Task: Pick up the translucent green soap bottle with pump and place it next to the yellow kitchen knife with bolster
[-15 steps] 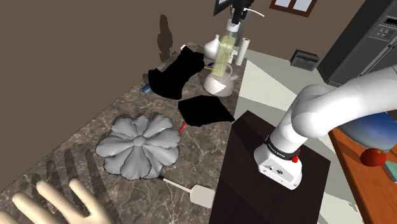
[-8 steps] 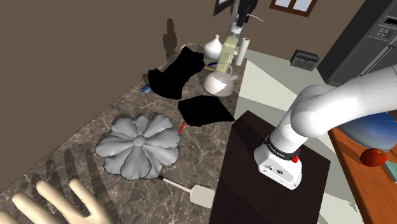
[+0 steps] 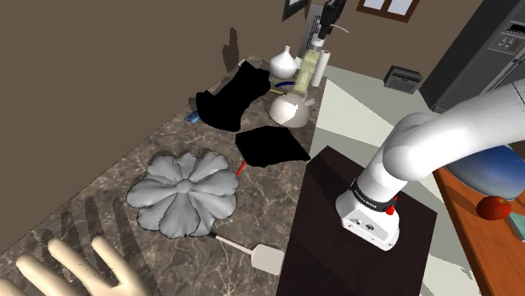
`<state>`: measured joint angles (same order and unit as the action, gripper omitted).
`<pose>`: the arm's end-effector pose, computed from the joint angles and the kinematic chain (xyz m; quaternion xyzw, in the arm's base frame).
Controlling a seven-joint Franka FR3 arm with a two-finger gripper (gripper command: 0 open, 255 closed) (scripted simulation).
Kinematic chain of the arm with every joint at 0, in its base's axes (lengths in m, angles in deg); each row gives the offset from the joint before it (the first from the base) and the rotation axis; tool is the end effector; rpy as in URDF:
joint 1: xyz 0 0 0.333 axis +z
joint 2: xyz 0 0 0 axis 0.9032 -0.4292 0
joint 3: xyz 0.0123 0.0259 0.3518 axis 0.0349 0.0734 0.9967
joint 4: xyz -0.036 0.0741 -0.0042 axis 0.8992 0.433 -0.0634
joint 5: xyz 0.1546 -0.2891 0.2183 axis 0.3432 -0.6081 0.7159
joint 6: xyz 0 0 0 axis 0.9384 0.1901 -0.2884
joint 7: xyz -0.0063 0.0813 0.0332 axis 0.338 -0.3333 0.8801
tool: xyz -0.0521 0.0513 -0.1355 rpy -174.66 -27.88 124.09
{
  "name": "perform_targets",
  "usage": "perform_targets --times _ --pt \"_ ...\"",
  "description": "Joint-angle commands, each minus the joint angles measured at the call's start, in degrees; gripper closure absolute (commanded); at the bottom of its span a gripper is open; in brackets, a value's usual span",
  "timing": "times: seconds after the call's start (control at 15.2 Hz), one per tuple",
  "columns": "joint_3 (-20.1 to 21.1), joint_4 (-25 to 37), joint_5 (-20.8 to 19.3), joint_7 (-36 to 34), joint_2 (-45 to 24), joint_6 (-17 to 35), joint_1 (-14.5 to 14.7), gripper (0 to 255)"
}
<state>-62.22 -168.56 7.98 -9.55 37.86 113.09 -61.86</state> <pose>0.3563 -0.0996 0.6196 0.9927 0.0991 0.0407 0.0554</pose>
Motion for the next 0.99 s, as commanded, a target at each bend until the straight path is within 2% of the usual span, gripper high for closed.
perform_targets --times 0.0,0.53,0.92 --pt "-2.27 1.23 -0.58 2.49 -2.16 1.42 -0.46 255" --pt "-11.76 6.56 -0.71 12.91 -11.9 7.43 -2.0 255" --pt "-18.86 13.47 2.9 21.84 -21.97 11.03 -2.96 255"
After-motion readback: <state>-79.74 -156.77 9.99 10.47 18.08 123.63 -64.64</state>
